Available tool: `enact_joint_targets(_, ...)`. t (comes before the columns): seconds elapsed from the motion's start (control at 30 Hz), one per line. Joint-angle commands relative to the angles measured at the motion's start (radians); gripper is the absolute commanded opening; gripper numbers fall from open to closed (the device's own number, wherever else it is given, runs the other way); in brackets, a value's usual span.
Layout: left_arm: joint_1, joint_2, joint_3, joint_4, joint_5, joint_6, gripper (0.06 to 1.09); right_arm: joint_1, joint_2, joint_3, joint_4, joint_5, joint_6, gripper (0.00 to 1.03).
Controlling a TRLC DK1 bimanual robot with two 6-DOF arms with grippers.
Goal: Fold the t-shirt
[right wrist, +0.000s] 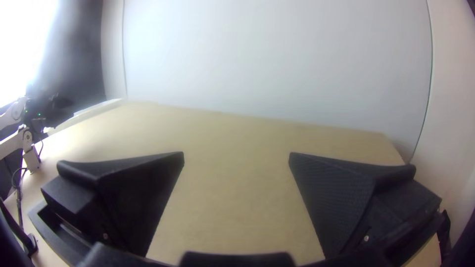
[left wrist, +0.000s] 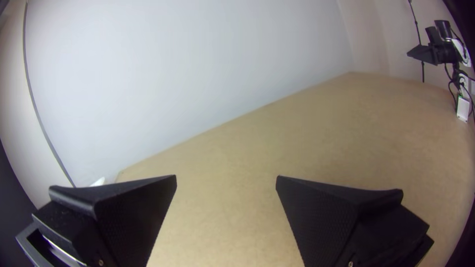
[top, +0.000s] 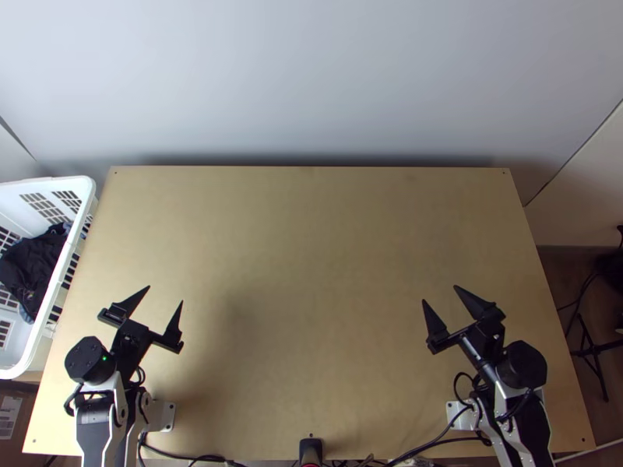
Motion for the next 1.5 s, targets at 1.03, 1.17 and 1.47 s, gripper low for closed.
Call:
enact_joint_targets(1.03,0.004,0.483,0.184,0.328,-0.070,-0.398,1.03,-0.046,0.316,0.158,0.296,0.233,-0.018,0.99)
enact_joint_targets(1.17,-0.002,0.580,0.293,0.324,-0.102,-0.444,1.03,-0.043,0.623,0.404,0.137,0.232,0.034,0.99)
enact_joint_targets(1.47,-0.048,0.827,0.628,0.264,-0.190,-0.470,1.03,0.017,0.809,0.704,0.092,0.233,0.037,0.99)
